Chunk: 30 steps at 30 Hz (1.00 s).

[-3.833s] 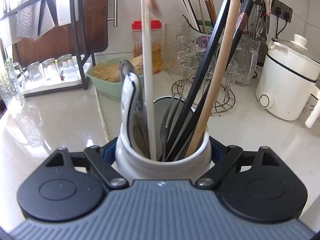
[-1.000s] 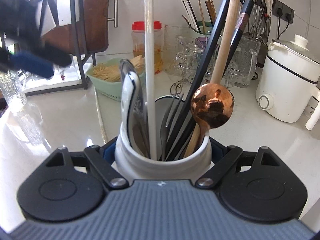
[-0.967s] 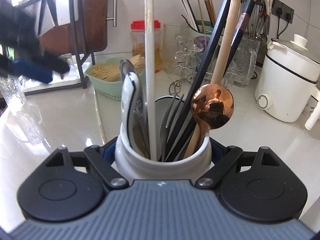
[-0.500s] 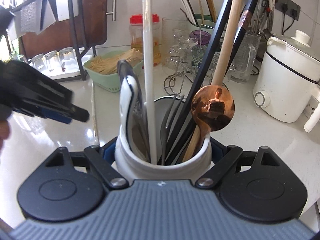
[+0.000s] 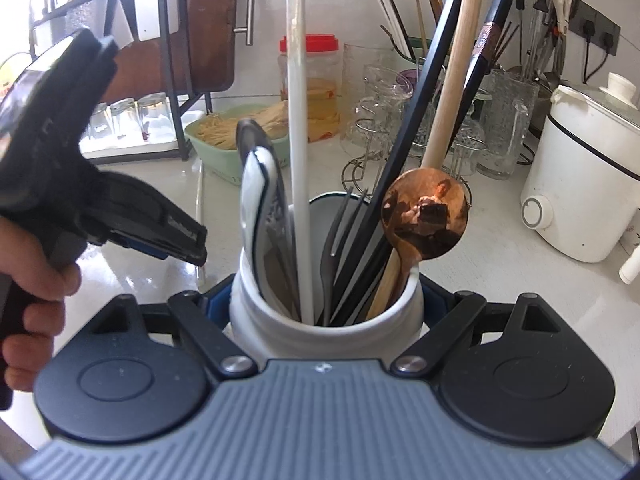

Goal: Organize utensils
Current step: 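Move the left gripper down over the long white chopstick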

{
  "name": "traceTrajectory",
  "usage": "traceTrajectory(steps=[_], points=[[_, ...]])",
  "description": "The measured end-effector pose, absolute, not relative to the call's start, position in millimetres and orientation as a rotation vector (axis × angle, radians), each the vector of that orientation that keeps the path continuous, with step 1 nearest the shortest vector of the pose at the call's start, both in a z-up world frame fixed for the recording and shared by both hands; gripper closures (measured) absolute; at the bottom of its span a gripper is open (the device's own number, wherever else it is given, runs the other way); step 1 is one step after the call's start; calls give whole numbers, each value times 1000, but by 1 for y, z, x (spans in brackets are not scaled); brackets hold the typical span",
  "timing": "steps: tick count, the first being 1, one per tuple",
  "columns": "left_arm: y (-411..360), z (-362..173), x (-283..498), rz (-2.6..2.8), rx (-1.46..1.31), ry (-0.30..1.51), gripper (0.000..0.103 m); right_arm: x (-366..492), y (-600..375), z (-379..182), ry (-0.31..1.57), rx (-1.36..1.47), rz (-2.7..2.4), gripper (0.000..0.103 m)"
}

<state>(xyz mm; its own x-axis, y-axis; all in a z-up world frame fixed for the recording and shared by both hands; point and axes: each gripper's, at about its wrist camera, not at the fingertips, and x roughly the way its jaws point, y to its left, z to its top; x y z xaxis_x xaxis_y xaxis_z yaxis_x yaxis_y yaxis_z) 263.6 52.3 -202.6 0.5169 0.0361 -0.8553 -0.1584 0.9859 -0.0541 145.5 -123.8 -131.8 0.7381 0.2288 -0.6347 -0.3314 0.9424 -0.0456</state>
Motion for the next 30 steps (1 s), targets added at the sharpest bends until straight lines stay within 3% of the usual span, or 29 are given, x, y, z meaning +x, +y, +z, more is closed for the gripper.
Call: traceTrajectory(steps=[4,7,13,25,27,29,30], points=[[46,-202,264,123,-78,1024,76,146,-124,-132,667,-164,326,13],[42,-203,263,127,-45,1051,98,149,-124,-132,667,-168,335,13],[40,-201,248,132,-26,1053,103,152,-124,-132,668,-170,354,12],[61,-194,248,145,-262,1037,100,155,-130,-134,665,-157,387,12],[61,-195,251,138,-289,1038,91,155,-131,-134,663,-157,391,12],[58,-195,254,147,-294,1038,70,154,-131,-134,659,-160,393,12],[56,-196,255,148,-289,1033,70,154,-131,-135,658,-159,394,12]])
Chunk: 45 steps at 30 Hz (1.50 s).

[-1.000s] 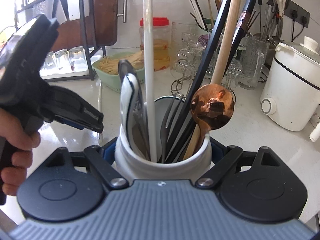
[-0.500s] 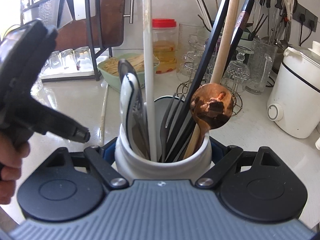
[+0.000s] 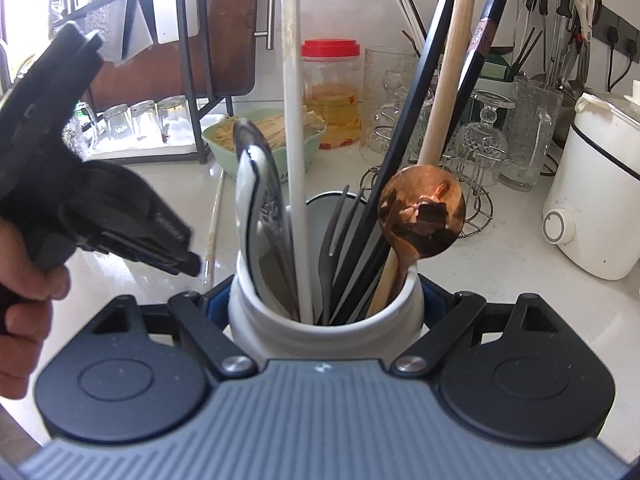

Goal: Organize utensils

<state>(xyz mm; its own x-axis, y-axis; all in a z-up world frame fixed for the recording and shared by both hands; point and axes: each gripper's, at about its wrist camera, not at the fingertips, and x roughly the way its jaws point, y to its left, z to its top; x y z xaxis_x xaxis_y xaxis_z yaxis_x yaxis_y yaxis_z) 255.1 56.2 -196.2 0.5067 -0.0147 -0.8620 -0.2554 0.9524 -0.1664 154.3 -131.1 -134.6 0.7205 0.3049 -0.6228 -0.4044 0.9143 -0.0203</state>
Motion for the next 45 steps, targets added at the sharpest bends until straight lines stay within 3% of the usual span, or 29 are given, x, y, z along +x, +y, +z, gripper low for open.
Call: traceTrajectory(steps=[10,13,34,45], points=[[38,-207,266,189,-147,1053,72,155,-132,-135,655,-154,395,12],[34,-207,268,183,-110,1062,90,155,-132,-135,655,-153,395,12],[48,-170,175,120,-178,1054,95,154,-135,-134,649,-167,425,12],[45,-178,119,76,-205,1153,95,155,-135,-135,648,-167,430,12]])
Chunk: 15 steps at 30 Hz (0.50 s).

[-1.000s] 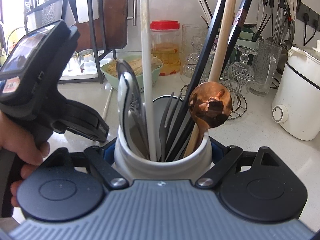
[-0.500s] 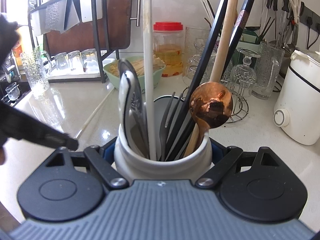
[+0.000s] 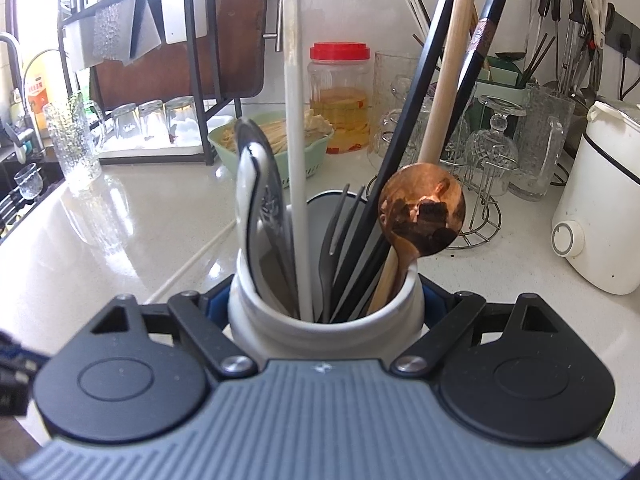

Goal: Organize utensils

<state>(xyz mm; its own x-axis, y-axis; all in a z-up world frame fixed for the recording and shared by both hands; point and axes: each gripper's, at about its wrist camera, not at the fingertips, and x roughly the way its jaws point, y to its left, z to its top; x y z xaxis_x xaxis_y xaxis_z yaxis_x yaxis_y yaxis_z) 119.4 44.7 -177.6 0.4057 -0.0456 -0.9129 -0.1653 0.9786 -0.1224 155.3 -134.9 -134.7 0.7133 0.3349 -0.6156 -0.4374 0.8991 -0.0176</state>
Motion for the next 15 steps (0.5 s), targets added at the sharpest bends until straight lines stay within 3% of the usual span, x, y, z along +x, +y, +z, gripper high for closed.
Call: traceTrajectory(steps=[15], points=[[61,-193,122,69,-245,1261,92,154,-135,-135,649,-165,424,12]])
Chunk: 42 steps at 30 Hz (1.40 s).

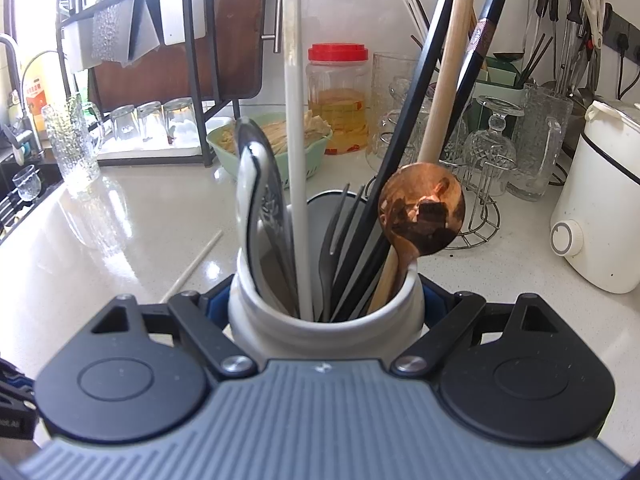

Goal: Organize utensils

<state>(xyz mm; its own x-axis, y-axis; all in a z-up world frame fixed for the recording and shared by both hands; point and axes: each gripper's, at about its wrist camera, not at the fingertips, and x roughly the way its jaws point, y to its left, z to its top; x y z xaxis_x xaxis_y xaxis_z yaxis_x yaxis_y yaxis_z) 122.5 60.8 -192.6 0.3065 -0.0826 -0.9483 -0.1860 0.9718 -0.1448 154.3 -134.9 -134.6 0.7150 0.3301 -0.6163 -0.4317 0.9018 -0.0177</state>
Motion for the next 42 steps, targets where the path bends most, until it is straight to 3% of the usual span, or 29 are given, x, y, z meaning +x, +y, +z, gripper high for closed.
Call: traceTrajectory(steps=[2,4,21,33,39,42], points=[[63,-190,128,65,-241,1256,83,155,-134,-134,651,-164,422,12],[65,-188,138,57,-233,1242,81,155,-134,-134,650,-163,419,12],[72,-195,267,-15,-141,1176,81,159,-130,-134,677,-160,395,13],[73,-209,309,-36,-73,1185,81,163,-118,-136,696,-196,349,12],[65,-209,314,-56,1,1166,86,164,-118,-138,703,-186,333,12],[64,-209,314,-57,4,1162,95,165,-117,-138,707,-183,331,12]])
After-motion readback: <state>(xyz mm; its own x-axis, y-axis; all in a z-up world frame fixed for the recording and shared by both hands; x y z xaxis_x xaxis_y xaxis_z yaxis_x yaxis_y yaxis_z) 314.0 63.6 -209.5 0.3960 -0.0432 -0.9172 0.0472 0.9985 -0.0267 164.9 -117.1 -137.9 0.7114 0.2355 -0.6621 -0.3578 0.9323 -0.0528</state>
